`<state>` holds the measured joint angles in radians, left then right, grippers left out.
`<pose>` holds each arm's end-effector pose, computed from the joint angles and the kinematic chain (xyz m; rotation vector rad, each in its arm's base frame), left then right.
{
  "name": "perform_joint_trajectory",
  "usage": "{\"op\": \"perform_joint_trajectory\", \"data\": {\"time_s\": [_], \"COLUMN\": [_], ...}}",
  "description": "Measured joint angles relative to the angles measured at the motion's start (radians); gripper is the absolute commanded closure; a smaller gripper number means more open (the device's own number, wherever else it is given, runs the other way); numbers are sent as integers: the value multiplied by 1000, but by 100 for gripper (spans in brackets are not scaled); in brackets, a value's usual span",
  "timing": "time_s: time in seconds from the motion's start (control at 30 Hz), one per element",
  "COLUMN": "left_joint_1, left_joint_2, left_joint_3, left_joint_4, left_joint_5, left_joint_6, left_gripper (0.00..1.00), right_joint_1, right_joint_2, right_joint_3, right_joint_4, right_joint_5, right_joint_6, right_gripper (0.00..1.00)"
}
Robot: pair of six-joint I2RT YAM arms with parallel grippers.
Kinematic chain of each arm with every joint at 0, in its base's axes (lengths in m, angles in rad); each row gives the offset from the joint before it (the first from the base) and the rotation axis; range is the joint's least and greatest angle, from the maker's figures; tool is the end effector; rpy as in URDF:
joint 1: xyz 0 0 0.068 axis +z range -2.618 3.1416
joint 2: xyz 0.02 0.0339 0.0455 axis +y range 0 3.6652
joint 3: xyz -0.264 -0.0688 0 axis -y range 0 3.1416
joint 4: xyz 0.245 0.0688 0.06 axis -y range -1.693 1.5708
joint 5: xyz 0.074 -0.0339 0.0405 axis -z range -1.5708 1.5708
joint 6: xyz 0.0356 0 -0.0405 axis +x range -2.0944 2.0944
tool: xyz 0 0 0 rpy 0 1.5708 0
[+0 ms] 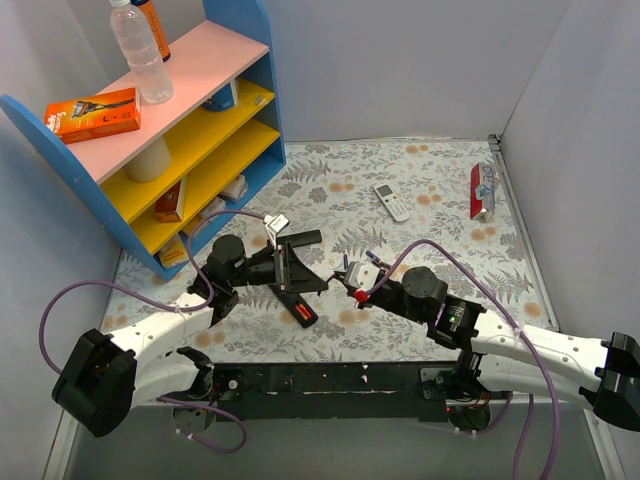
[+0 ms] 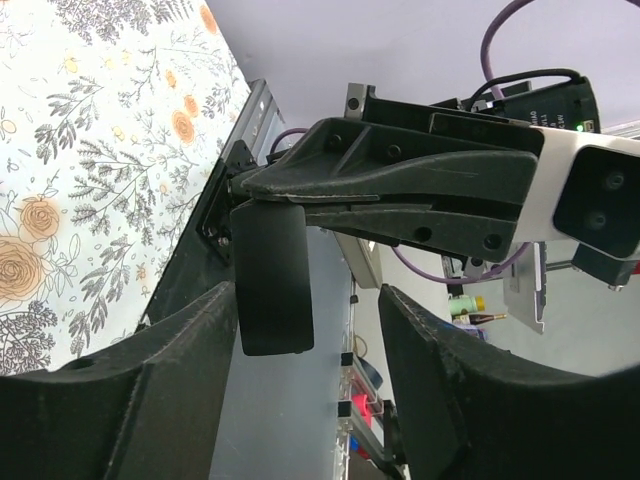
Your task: Load the batteries into the remote control
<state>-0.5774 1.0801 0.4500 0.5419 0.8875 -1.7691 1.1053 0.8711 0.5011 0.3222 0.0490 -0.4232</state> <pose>0.1735 -0.1459 0.2420 0.4064 -2.1668 2.0783 0.0956 0.1865 0.2776 -1.1072 1.2104 0.4850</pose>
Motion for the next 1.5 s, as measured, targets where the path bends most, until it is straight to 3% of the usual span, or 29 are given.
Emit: {"op": "perform_joint_trajectory", "data": {"time_s": [0.1, 0.27, 0.37, 0.5, 0.73, 0.97, 1.27, 1.5], "left_joint_1": [-6, -8, -8, -10, -21, -38, -200, -349], "left_joint_2": [8, 10, 8, -2, -57, -100, -128, -123], "left_joint_3": [5, 6, 11, 23, 24, 24, 58, 64], "left_joint_4": [-26, -63, -87, -130, -198, -311, -430, -446], "left_joint_5": [-1, -11, -19, -37, -116, -320, -714, -989], "left_joint_6": [14, 36, 57, 97, 182, 300, 438, 514], "left_gripper": [52, 81, 92, 98, 100, 100, 100, 100], "right_joint_1": [0, 0, 0, 0, 0, -2, -72, -216], "right_joint_2": [4, 7, 9, 14, 37, 96, 134, 230], "right_joint_3": [0, 0, 0, 0, 69, 266, 410, 409], "right_joint_4": [3, 13, 18, 20, -56, -298, -525, -517], "right_joint_5": [0, 0, 1, 6, 64, 166, 219, 57], "right_joint_6": [-2, -3, -2, 17, 155, 390, 874, 1054], "right_gripper": [99, 99, 99, 90, 41, 20, 22, 30]}}
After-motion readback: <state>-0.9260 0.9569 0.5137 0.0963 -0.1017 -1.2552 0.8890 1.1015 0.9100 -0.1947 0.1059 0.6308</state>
